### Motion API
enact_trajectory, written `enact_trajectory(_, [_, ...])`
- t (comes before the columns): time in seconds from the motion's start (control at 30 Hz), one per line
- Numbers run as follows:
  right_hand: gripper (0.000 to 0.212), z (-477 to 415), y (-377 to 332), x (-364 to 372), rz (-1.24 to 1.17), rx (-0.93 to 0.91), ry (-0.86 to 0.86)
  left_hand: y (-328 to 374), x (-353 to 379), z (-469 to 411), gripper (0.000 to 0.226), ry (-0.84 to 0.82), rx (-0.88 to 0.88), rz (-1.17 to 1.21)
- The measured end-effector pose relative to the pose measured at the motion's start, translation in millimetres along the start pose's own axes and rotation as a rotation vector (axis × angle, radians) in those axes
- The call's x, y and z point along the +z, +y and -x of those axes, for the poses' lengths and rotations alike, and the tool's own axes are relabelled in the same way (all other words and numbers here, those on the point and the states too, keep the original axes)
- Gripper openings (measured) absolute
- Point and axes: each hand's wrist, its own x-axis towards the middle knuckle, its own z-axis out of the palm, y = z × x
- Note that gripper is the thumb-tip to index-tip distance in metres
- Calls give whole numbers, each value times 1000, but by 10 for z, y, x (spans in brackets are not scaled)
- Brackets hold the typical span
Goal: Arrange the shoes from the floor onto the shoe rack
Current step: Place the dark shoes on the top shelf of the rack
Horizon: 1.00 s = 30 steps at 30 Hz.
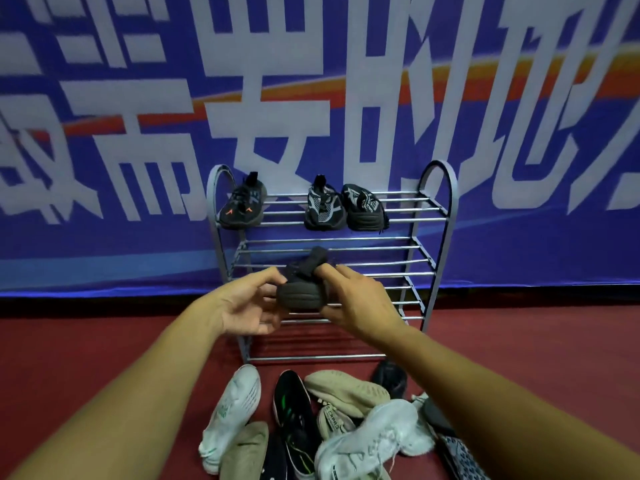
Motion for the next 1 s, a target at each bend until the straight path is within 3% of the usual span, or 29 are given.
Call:
enact_trajectory(0.13, [55, -3, -90, 26, -74, 7, 27, -79, -116, 121, 61, -95, 61, 38])
enact_trajectory(0.3, [55, -18, -150, 147, -160, 49, 16, -138, -210, 109, 48, -129, 159, 86])
enact_trajectory(0.53, [64, -99, -211, 131, -408, 187, 45, -154, -262, 82, 52, -131, 229, 171])
enact_trajectory(0.7, [77, -186, -253, 194, -596, 239, -2, -148, -419, 83, 83, -175, 269, 179])
enact_trajectory(1.0, [77, -346, -364, 222, -700, 228, -29, -99, -560, 192, 75, -155, 312, 175])
